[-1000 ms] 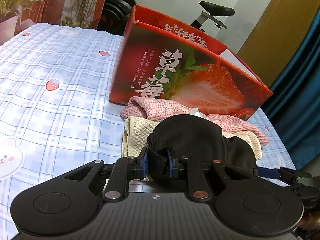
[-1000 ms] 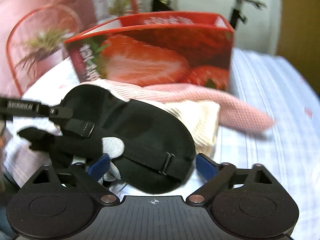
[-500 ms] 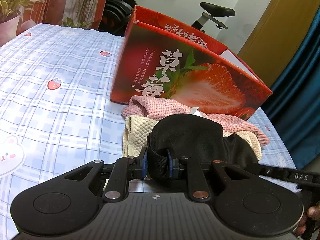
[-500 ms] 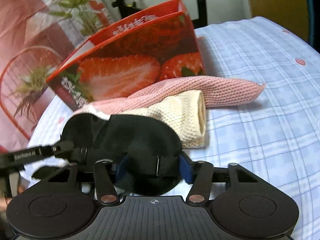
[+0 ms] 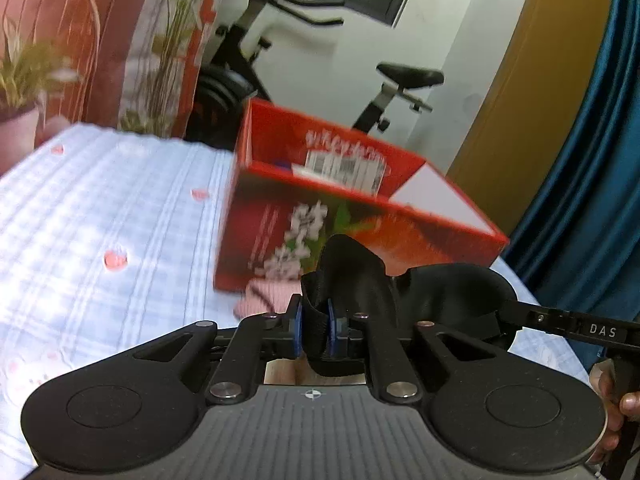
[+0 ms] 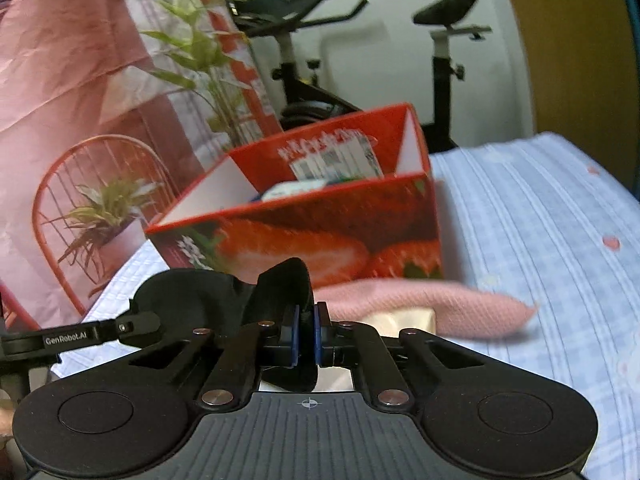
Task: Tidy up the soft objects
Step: 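Lift the black eye mask with the left tool over the red box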
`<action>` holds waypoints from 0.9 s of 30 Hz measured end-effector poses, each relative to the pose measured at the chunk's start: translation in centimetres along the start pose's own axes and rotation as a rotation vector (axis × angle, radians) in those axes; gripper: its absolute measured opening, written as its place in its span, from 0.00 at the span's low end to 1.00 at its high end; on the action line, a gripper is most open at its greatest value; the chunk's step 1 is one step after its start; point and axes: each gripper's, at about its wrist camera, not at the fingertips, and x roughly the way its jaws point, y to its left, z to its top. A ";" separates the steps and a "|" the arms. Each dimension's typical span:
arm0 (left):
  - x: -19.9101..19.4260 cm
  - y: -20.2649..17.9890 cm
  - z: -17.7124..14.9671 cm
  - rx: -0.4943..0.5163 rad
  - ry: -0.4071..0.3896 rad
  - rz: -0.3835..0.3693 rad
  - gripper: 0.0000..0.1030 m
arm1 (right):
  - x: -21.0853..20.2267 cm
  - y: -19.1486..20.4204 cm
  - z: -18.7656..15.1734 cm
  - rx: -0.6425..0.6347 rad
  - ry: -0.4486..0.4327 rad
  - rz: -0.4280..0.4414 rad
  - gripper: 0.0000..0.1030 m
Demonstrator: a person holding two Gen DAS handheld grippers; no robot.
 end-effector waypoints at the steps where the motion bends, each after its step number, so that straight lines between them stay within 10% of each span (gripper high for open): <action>1: -0.3 -0.2 0.3 0.007 -0.015 0.004 0.12 | -0.1 0.4 0.3 -0.015 -0.009 0.003 0.06; 15: -2.5 -2.0 7.5 0.052 -0.194 0.003 0.12 | -2.8 3.8 7.5 -0.149 -0.176 0.060 0.06; 27: 2.8 -1.7 12.6 0.017 -0.056 -0.029 0.12 | 1.4 3.1 14.4 -0.177 -0.148 0.014 0.06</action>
